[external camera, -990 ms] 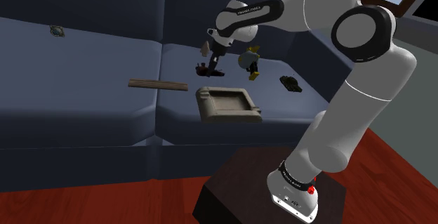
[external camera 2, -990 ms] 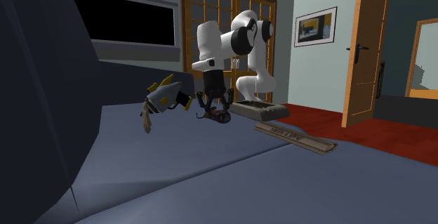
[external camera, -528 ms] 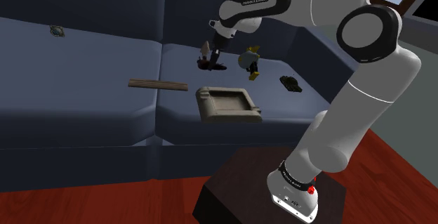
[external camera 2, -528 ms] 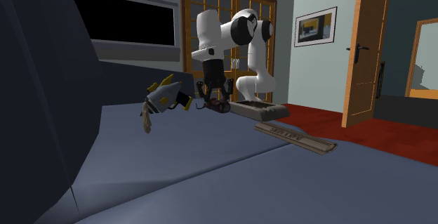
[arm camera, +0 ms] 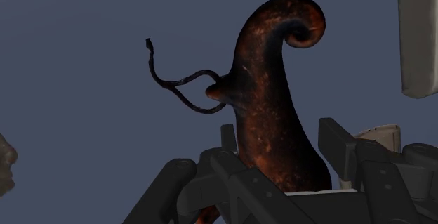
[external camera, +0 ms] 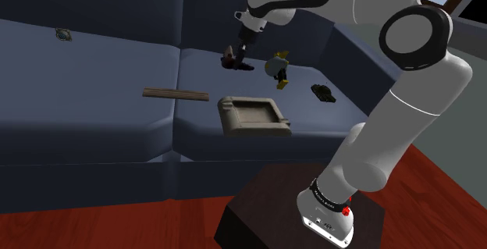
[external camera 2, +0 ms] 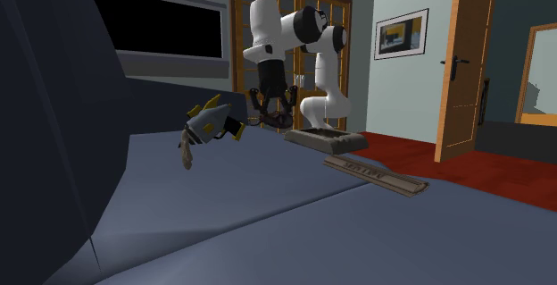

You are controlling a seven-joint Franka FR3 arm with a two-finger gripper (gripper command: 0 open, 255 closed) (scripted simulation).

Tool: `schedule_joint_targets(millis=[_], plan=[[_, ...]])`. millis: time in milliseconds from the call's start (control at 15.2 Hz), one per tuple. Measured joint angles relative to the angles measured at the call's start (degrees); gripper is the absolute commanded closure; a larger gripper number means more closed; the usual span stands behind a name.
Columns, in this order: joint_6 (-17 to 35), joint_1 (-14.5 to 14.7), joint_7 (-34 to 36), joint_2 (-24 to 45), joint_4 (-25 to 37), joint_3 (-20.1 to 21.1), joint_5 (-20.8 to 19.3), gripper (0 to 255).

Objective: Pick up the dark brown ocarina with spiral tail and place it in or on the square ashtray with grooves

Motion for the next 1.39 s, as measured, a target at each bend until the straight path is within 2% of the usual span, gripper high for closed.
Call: schedule_joint_targets(millis=[396,528,924,1386], plan=[[-4.48,0.01,0.98,-0.72,3.9,0.01,-0.56,255],[-4.89,0.2,1.57,-1.85,3.29,0.22,-0.98,255],[-3.57,1.41,6.87,-14.26,-9.2,3.05,-4.55,255],[-3.99,1.91,13.9,-29.37,-22.94,8.23,-6.43,255]])
